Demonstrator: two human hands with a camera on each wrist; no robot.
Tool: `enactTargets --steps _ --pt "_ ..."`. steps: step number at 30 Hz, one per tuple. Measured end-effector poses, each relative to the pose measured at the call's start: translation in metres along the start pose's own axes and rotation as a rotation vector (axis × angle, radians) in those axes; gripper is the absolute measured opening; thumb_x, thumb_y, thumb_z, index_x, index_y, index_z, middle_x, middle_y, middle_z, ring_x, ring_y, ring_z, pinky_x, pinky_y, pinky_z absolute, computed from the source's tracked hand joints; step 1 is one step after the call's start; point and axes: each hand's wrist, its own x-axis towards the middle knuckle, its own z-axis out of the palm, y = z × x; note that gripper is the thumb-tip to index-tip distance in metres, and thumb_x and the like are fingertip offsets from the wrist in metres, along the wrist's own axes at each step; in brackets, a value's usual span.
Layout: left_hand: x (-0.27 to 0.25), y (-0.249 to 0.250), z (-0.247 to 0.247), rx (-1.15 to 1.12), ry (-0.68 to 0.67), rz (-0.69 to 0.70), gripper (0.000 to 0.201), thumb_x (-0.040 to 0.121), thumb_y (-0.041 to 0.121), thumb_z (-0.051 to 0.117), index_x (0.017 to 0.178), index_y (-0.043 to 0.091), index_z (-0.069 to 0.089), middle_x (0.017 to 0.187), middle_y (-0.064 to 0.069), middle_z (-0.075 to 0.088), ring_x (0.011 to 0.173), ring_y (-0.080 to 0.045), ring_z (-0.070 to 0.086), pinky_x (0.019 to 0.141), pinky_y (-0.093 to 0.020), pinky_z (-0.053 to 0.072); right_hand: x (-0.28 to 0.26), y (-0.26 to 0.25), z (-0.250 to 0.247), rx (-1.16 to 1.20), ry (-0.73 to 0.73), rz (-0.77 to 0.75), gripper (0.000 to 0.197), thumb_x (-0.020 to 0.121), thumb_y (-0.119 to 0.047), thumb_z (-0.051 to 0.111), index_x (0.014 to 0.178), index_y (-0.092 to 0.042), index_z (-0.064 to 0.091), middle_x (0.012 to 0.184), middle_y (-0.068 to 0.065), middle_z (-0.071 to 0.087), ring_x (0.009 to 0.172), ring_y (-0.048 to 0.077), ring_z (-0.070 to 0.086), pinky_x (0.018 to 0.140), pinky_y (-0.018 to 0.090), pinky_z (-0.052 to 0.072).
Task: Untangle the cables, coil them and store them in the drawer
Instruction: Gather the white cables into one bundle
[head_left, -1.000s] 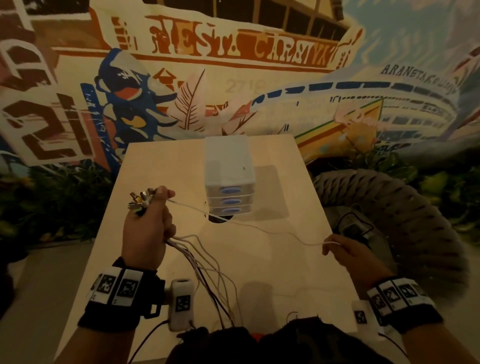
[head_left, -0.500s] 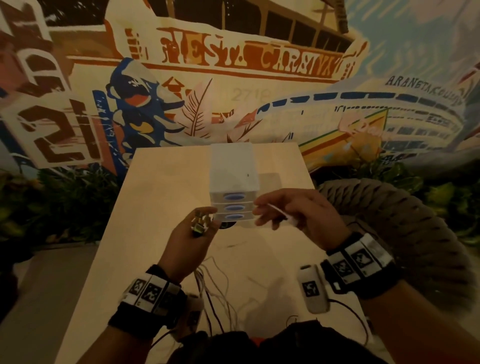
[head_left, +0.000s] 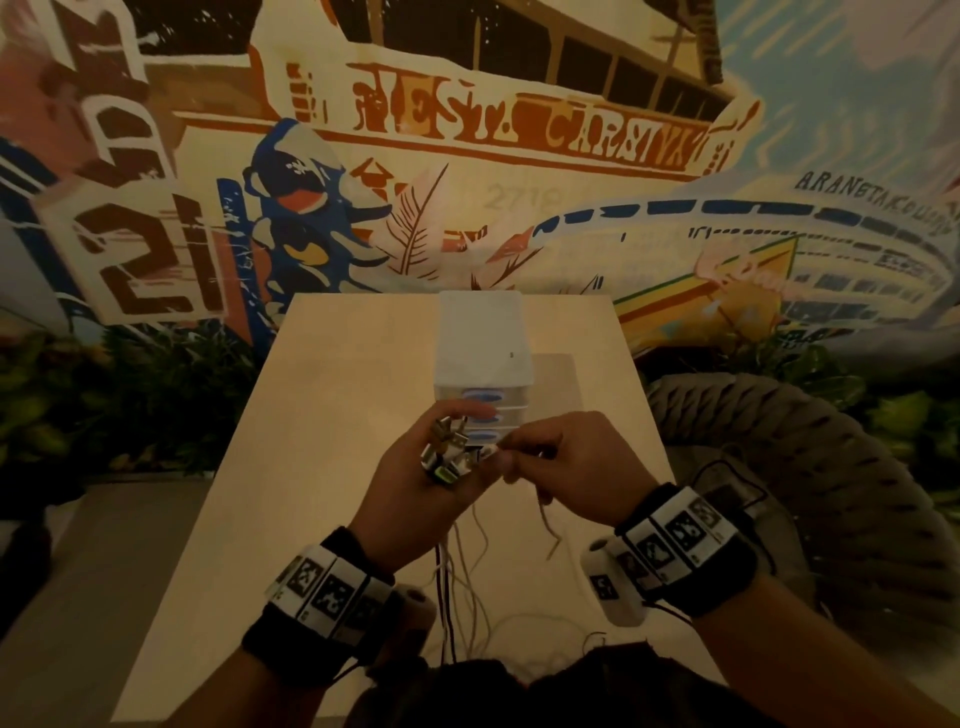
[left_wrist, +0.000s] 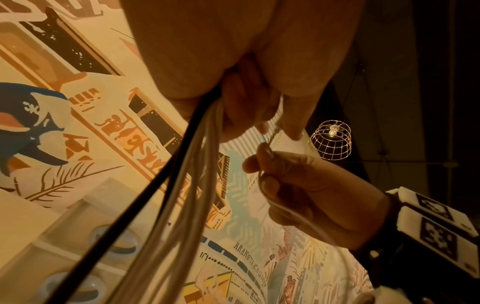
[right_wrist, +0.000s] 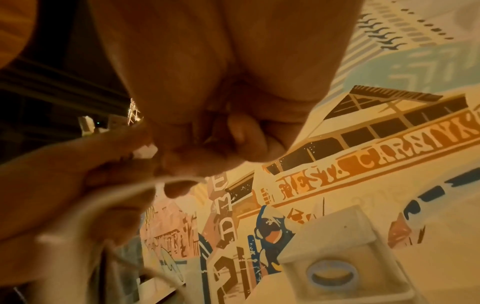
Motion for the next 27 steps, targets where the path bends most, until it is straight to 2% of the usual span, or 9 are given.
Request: enactTargets --steps 2,5,9,11,13,17,21,24,27 --pt "0.002 -0.001 0.003 0.063 0.002 0.015 0.008 0.093 0.025 0.069 0.098 0.025 0.063 0.096 0.018 0.069 0.087 -0.003 0.068 0.074 -0.017 0.051 0.000 0.001 0.009 -0.032 -0.029 -0.011 0.015 0.087 -0.044 0.072 0.082 -0.031 0.077 0.069 -0.015 0.070 0.060 0.001 0.064 0.063 0.016 0.049" --pt "0.006 0.006 0.007 0.063 0.110 0.027 0.014 0.096 0.031 0.059 0.084 0.023 0.057 0.073 0.016 0.063 0.068 -0.002 0.061 0.064 -0.008 0.042 -0.003 0.006 0.023 -0.174 -0.062 -0.115 0.022 0.085 -0.053 0.068 0.083 -0.032 0.074 0.074 -0.019 0.053 0.069 -0.004 0.052 0.064 0.009 0.037" --pt "0.014 0.012 0.007 -0.067 0.120 -0.018 0.020 0.100 0.019 0.058 0.083 0.029 0.053 0.061 0.026 0.060 0.057 0.009 0.056 0.059 -0.006 0.042 -0.012 0.008 0.032 -0.036 -0.078 -0.057 0.010 0.093 -0.025 0.067 0.087 -0.022 0.075 0.085 -0.018 0.057 0.076 0.002 0.059 0.071 0.015 0.047" --pt "0.015 0.010 0.006 -0.096 0.093 -0.001 0.012 0.097 0.032 0.062 0.088 0.026 0.058 0.063 0.023 0.060 0.057 0.006 0.055 0.060 -0.011 0.042 -0.015 0.001 0.030 0.176 -0.096 0.058 0.020 0.098 -0.013 0.059 0.083 -0.022 0.069 0.074 -0.012 0.064 0.069 0.007 0.063 0.072 0.030 0.056" --pt "0.012 0.005 0.007 -0.119 0.071 0.025 0.026 0.090 0.036 0.072 0.099 0.014 0.060 0.071 0.017 0.064 0.060 0.001 0.059 0.061 -0.016 0.045 -0.014 -0.004 0.026 0.247 -0.086 0.085 0.025 0.103 -0.022 0.052 0.082 -0.018 0.064 0.063 -0.012 0.062 0.058 0.008 0.060 0.062 0.027 0.053" --pt "0.013 0.001 0.018 -0.120 0.059 -0.098 0.046 0.070 0.042 0.086 0.106 0.021 0.067 0.096 0.007 0.073 0.090 -0.011 0.071 0.078 -0.031 0.057 -0.006 0.002 0.025 0.071 -0.005 -0.020 0.019 0.095 -0.025 0.052 0.097 -0.023 0.071 0.088 -0.017 0.070 0.082 0.000 0.064 0.074 0.021 0.050" --pt "0.019 -0.001 0.018 -0.097 0.102 -0.148 0.026 0.095 0.037 0.064 0.113 0.021 0.070 0.090 0.010 0.072 0.081 0.001 0.067 0.074 -0.022 0.050 -0.004 -0.003 0.025 -0.017 0.015 -0.054 0.016 0.098 -0.023 0.054 0.087 -0.028 0.065 0.073 -0.020 0.063 0.071 -0.006 0.059 0.069 0.015 0.045" --pt "0.020 0.004 0.016 -0.073 0.153 -0.148 0.011 0.097 0.038 0.060 0.093 0.029 0.066 0.065 0.020 0.064 0.061 0.002 0.058 0.064 -0.019 0.043 -0.007 0.000 0.029 0.111 -0.073 0.012 0.020 0.102 -0.015 0.049 0.100 -0.020 0.068 0.078 -0.010 0.070 0.073 -0.001 0.066 0.072 0.014 0.049" --pt "0.022 0.005 0.006 -0.149 0.226 -0.166 0.028 0.096 0.048 0.060 0.074 0.032 0.056 0.052 0.011 0.053 0.049 -0.004 0.047 0.058 -0.030 0.040 -0.017 0.012 0.032 0.281 -0.166 0.165 0.027 0.103 -0.007 0.044 0.091 -0.020 0.064 0.062 -0.006 0.063 0.057 0.010 0.061 0.062 0.021 0.050"
